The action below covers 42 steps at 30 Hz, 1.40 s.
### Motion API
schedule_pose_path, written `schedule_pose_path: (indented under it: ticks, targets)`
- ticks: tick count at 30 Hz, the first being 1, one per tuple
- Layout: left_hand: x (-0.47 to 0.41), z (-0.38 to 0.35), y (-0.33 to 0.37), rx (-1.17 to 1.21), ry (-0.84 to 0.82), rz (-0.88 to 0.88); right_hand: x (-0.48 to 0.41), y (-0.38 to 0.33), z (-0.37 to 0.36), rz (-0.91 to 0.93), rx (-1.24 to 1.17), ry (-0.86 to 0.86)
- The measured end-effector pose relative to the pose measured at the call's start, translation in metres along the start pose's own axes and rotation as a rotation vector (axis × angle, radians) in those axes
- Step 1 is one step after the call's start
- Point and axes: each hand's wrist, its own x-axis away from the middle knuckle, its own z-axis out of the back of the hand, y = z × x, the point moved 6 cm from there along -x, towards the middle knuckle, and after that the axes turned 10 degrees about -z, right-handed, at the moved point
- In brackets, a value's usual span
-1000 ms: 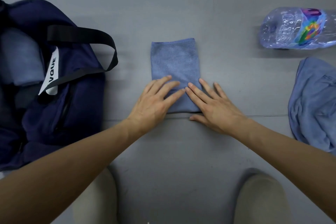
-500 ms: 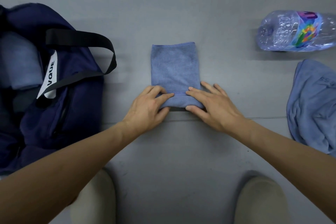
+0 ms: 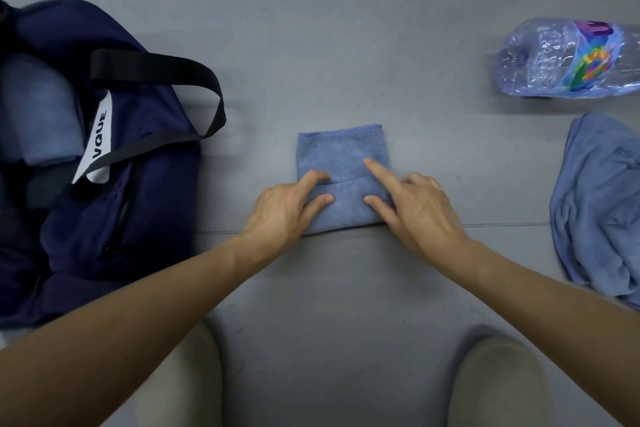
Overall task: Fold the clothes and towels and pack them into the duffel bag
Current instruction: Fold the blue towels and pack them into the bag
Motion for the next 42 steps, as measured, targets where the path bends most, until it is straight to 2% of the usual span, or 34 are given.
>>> schedule_pose_path:
  ticks: [3, 6, 8, 10, 12, 13, 15, 19, 22, 25, 31, 35, 38, 42]
  targets:
    - [-0.005, 0.001, 0.0, 0.009, 0.011, 0.05, 0.014, -0.001, -0.005, 0.173, 0.116, 0.183]
    - [-0.008, 0.002, -0.002, 0.01, -0.015, 0.119, 0.017, 0.003, -0.011, 0.238, 0.219, 0.217]
    - [-0.007, 0.006, -0.003, -0.066, 0.03, 0.1, 0.015, 0.005, -0.015, 0.258, 0.246, 0.176]
    - [-0.006, 0.01, 0.006, -0.204, 0.135, -0.085, 0.012, 0.009, -0.018, 0.218, 0.255, 0.063]
    - [-0.005, 0.007, 0.019, -0.361, 0.229, -0.376, 0.012, 0.014, -0.021, 0.192, 0.276, -0.048]
    - [-0.003, 0.003, 0.024, -0.389, 0.229, -0.492, 0.013, 0.015, -0.022, 0.192, 0.287, -0.073]
    - [0.002, -0.007, 0.023, -0.364, 0.153, -0.553, 0.012, 0.015, -0.023, 0.181, 0.28, -0.084]
    - [0.009, -0.02, 0.004, -0.301, 0.006, -0.429, 0.01, 0.013, -0.02, 0.153, 0.245, -0.079]
    - [0.001, -0.008, 0.01, -0.191, 0.047, -0.368, 0.01, 0.006, -0.015, 0.179, 0.261, -0.052]
    - [-0.006, 0.007, 0.013, -0.154, 0.021, -0.311, 0.008, -0.001, -0.009, 0.242, 0.255, -0.027]
    - [-0.004, 0.011, 0.004, 0.003, 0.06, -0.197, -0.001, 0.003, 0.0, 0.267, 0.071, -0.031]
    - [-0.005, 0.01, -0.003, 0.096, -0.013, -0.06, -0.008, 0.005, 0.005, 0.159, 0.015, -0.14]
    - [-0.005, 0.01, -0.013, 0.176, -0.04, 0.102, -0.013, 0.004, 0.004, 0.051, 0.083, -0.2]
    - [-0.012, 0.013, -0.012, 0.146, 0.003, 0.233, -0.024, -0.006, 0.006, -0.003, 0.117, -0.17]
